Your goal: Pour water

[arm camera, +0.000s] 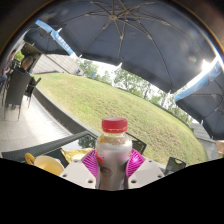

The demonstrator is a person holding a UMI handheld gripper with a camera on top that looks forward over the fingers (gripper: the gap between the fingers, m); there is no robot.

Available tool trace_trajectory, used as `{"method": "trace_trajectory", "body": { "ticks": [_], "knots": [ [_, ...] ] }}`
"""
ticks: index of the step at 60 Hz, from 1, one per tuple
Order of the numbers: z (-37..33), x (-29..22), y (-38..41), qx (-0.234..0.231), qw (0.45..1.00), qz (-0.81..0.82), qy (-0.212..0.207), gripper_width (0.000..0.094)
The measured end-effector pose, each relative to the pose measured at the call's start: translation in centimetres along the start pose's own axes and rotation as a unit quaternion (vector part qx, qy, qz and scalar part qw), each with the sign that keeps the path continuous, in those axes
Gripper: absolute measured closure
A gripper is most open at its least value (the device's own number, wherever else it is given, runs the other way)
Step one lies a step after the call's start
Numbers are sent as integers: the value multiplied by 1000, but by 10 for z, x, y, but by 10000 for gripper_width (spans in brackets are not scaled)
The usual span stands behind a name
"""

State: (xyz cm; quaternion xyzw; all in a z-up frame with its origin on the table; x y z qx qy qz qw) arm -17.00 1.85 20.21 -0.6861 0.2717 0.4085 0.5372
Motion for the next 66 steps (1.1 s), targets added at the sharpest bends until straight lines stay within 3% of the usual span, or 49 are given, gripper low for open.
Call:
{"method": "trace_trajectory", "body": {
  "ticks": [3,6,11,19,21,29,36,41,43,56,66],
  "knots": [
    [14,4,0,-45,988,148,-3,624],
    [-1,18,10,-58,974,219,3,624],
    [-10,53,38,-38,978,204,8,627],
    [-9,79,58,-77,962,258,38,607],
    [-2,88,43,-72,962,263,15,606],
    [-11,86,52,-78,964,252,3,553],
    [-17,93,48,-82,962,261,28,395],
    [-21,94,45,-92,956,272,58,81],
    [-34,93,46,-89,954,280,57,118],
    [-137,86,33,-43,964,262,27,104],
    [-207,96,48,-53,968,243,31,98]
  ]
}}
Point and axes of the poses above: the point between the fingertips, and its own axes, seen from behind it with the camera up: y to the left, x down, z forward, the way the camera looks, the point moved 6 cm from there along -z, backward, against the way the camera looks, and after that the axes turned 10 degrees about -x, right-handed, at the moved point
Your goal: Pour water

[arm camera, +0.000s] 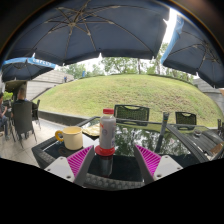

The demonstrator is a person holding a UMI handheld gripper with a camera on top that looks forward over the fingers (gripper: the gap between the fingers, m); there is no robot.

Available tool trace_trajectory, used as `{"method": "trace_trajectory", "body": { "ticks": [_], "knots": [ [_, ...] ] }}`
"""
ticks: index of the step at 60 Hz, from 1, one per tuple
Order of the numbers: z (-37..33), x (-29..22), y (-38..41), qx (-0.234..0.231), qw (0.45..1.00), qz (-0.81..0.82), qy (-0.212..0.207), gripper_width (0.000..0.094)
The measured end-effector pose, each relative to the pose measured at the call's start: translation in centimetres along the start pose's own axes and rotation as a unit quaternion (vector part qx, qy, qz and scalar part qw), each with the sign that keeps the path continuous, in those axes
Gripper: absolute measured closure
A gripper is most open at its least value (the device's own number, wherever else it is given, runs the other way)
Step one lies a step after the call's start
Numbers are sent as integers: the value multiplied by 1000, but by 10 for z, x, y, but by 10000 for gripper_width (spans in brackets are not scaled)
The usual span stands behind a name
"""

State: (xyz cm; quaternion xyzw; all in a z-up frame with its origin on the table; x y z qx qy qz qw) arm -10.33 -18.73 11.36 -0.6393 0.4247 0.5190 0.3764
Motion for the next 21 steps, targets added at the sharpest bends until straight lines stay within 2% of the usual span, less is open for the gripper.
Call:
{"method": "trace_trajectory", "body": {
  "ticks": [8,17,21],
  "knots": [
    [-27,20,3,-26,1000,13,12,99],
    [-41,23,-23,27,1000,-17,0,109],
    [-44,20,-27,30,999,-4,-17,112]
  ]
}}
Point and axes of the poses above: the point between the fingertips, and its own axes, seen from behind it with the camera up: y to the left, x down, z forward, the way the camera looks, the point moved 6 cm from there along -z, backward, against the way the camera looks, and after that the axes turned 10 degrees about -x, right-handed, at the moved point
